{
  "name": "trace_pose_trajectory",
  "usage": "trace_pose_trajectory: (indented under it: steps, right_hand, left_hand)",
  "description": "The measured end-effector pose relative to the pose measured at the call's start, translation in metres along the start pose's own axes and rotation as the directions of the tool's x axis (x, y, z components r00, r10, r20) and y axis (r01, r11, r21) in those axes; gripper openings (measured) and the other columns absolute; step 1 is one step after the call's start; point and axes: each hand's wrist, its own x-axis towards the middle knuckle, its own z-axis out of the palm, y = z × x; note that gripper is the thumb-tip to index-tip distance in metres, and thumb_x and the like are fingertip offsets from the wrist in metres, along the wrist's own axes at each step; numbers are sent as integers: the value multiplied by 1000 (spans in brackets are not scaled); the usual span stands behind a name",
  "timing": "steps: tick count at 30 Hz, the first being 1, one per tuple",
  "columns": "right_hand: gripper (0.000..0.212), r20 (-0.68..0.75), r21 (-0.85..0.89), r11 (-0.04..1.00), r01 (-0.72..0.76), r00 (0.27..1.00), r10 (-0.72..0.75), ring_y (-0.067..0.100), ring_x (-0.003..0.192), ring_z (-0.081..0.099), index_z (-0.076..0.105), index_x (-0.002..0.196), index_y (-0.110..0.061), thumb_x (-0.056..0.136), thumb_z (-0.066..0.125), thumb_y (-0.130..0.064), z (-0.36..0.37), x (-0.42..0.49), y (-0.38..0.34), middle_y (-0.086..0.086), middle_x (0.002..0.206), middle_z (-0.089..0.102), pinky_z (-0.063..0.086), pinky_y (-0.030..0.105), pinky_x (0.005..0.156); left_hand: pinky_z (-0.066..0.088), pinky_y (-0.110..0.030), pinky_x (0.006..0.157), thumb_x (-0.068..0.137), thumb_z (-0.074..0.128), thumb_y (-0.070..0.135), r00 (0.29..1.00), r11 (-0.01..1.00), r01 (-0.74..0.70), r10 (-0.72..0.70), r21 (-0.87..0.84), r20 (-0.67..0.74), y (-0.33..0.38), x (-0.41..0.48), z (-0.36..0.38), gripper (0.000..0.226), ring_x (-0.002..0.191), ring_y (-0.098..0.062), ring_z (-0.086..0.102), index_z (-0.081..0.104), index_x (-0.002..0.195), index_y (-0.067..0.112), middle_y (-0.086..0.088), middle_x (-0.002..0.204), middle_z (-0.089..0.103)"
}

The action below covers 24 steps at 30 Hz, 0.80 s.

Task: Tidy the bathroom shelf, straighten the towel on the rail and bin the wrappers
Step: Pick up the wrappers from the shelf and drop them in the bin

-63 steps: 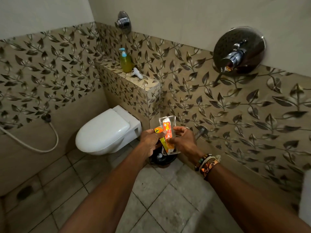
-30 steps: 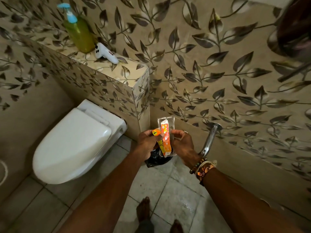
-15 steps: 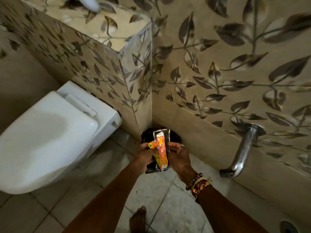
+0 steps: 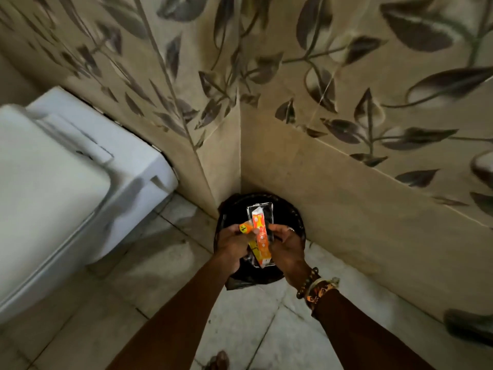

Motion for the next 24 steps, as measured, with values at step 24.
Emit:
trace_pose_trajectory:
  steps: [24]
  right_hand:
    - [30, 46, -130, 991, -17, 999, 23, 9, 76, 63, 57, 80, -20, 91, 57, 8, 46, 159, 166, 9, 93, 63, 51, 12, 60]
  left_hand:
    - [51, -32, 64, 91, 62, -1, 995, 999, 12, -8, 38, -98, -110, 169, 13, 10, 72, -27, 64, 70, 92, 5, -14, 82, 68]
